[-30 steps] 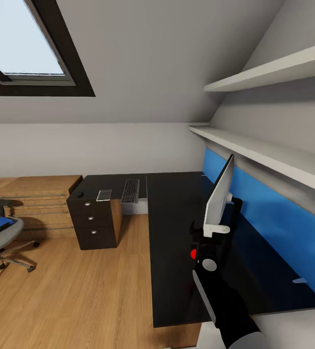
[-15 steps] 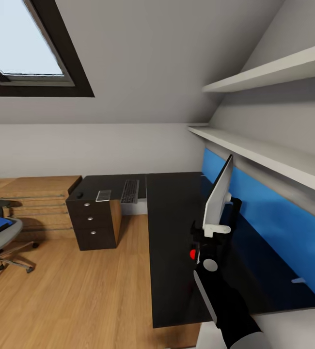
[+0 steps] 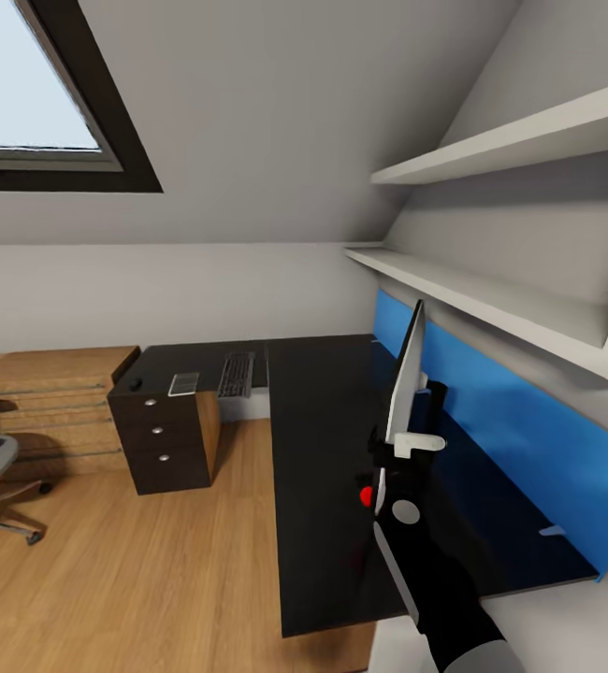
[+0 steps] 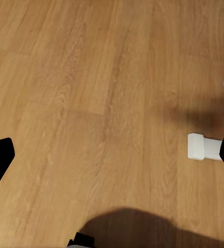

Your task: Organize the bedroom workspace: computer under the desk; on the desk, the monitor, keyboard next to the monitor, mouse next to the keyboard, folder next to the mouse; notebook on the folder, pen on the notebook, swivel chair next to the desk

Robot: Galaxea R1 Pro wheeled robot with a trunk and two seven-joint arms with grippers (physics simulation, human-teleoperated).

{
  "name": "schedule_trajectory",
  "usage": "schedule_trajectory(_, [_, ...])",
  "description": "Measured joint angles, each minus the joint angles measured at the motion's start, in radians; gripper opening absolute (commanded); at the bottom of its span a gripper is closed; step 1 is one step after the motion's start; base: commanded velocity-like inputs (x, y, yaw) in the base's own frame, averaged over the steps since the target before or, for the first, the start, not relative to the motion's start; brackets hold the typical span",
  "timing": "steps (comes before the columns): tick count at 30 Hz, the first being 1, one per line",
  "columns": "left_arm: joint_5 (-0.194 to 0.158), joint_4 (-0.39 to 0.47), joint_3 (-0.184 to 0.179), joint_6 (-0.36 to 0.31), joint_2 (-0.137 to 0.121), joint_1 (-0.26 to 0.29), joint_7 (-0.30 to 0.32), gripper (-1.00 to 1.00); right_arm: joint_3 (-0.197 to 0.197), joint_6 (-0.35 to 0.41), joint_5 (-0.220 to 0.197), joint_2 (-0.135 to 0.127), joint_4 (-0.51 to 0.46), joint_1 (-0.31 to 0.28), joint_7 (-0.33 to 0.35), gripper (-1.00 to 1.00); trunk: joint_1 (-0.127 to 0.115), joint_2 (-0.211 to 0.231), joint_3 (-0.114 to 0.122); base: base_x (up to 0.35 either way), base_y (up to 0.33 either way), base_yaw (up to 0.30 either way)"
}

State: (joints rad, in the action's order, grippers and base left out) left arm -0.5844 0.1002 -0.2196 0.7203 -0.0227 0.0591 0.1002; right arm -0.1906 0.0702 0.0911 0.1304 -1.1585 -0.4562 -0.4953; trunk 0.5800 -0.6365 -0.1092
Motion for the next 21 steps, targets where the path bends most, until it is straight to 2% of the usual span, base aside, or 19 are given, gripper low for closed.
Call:
schedule_trajectory(16, [0.0, 0.0, 0.001, 0.001, -0.001, 0.0, 0.0, 1.0, -0.001, -0.001, -0.001, 0.0, 0.002, 0.0, 0.0, 1.0, 0.0, 0.0, 0.01, 0.0, -0.002, -0.106])
schedule_trajectory(21, [0.0, -0.001, 0.0, 0.002, 0.0, 0.0, 0.0, 1.0, -0.001, -0.001, -0.001, 0.0, 0.005, 0.0, 0.001, 1.0, 0.0, 0.0, 0.013, 0.0, -0.174, -0.088])
